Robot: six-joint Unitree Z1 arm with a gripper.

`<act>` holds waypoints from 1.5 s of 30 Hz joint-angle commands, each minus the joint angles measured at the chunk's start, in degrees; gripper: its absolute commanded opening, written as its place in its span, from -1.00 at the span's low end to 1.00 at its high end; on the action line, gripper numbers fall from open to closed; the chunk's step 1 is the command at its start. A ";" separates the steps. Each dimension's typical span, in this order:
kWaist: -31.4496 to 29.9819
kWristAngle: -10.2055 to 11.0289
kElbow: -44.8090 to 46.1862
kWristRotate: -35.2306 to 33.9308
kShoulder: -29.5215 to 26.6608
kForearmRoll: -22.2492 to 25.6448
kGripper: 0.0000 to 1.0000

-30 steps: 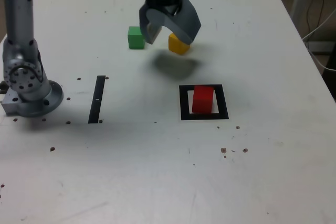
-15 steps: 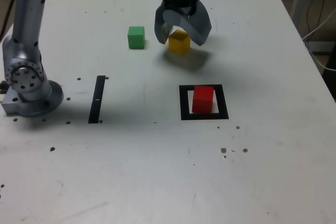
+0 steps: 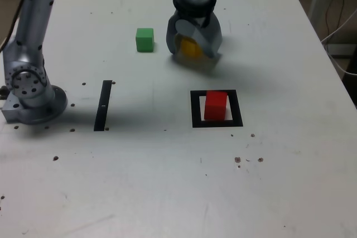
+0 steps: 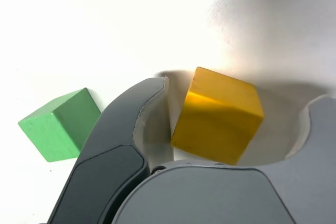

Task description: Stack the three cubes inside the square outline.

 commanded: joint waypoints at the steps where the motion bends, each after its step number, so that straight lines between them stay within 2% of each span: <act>1: 0.08 0.18 -0.41 -0.23 0.69 -0.08 0.54; 5: 0.08 0.38 -0.46 -0.72 0.74 -0.73 0.31; 16: 0.08 0.57 -1.46 -0.83 -0.60 -0.95 0.00; 20: 0.08 0.55 -2.21 -0.83 -0.71 -0.72 -0.20; 23: -0.02 0.28 -2.43 -0.89 -0.93 -0.80 -0.37; 30: -1.16 -0.92 -0.59 -2.20 -2.13 -2.59 -0.61; 38: -1.66 -2.55 1.70 -3.43 -6.16 -3.39 -0.66; 42: -4.17 -3.32 1.64 -6.83 -9.10 -0.54 -0.66; 45: -6.79 -4.86 0.90 -10.43 -10.73 2.27 -0.66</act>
